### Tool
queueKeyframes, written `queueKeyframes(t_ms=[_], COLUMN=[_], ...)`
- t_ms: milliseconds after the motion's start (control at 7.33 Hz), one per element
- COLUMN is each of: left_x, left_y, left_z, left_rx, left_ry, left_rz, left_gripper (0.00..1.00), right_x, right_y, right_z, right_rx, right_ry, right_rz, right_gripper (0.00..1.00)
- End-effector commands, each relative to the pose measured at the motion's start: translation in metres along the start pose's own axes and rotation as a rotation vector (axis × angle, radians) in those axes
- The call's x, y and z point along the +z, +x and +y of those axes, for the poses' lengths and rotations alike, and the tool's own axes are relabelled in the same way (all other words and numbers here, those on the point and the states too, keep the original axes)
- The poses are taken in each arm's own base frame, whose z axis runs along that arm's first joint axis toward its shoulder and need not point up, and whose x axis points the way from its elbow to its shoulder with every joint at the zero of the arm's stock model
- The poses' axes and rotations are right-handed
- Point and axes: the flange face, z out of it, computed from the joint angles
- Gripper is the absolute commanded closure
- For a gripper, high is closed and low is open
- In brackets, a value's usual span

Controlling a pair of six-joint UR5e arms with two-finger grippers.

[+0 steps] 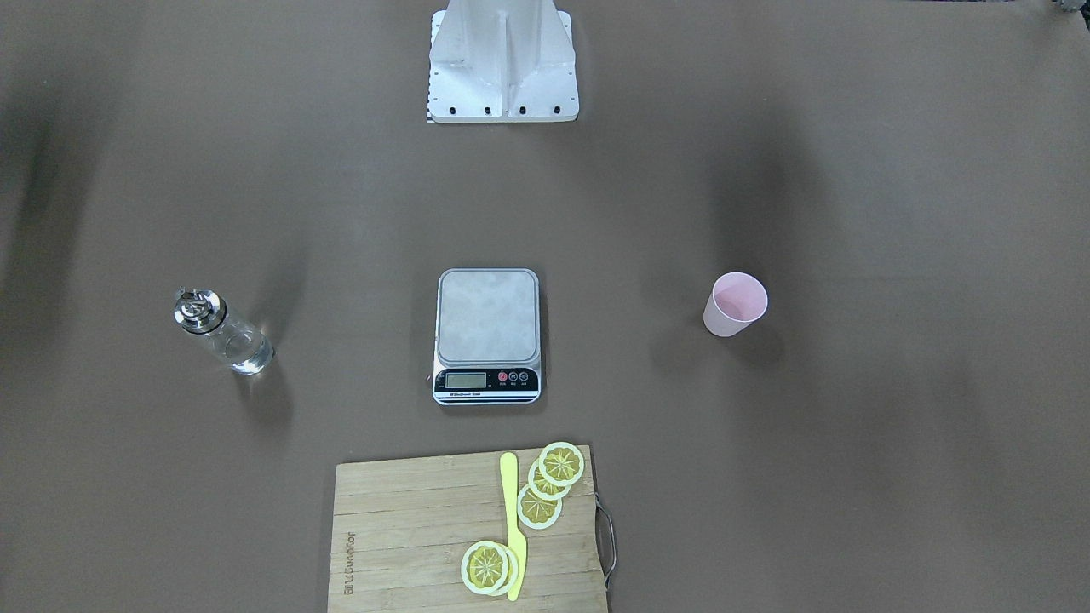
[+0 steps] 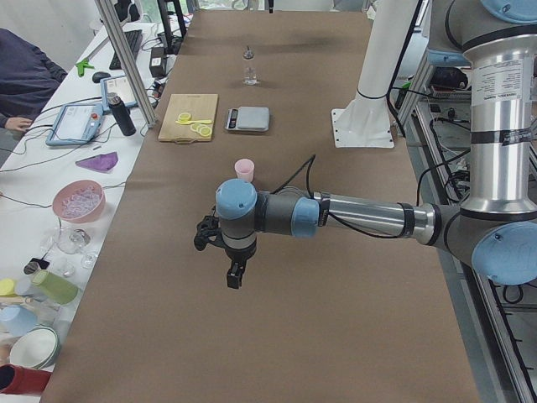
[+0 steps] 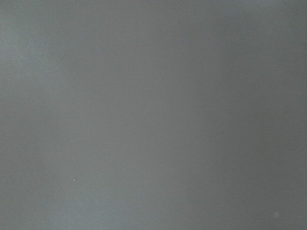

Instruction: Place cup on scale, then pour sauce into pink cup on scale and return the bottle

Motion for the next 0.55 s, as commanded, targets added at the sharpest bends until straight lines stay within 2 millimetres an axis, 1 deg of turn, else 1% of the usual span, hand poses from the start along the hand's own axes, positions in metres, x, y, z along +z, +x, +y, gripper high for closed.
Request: queueKeyframes(t_ms=[0, 273, 410], left_x=[-0.0004, -0.0060, -0.0066], left_y=[0.0004, 0.0056, 0.0058], left_z=[0.0000, -0.0010, -0.0018], left_rx=[0.000, 0.012, 0.014], left_ry=[0.000, 0.011, 0.013], left_rz=[0.000, -0.001, -0.003], left_gripper=[0.01, 0.01, 0.01], right_x=[-0.0006, -0.0010, -0.0049], right_y=[-0.0006, -0.0020, -0.0060], right_z=[-0.0003, -0.0018, -0.0025], right_rx=[-0.001, -0.004, -0.015], right_ry=[0.002, 0.003, 0.009], right_rz=[0.000, 0.000, -0.007], right_gripper=[0.00, 0.00, 0.00])
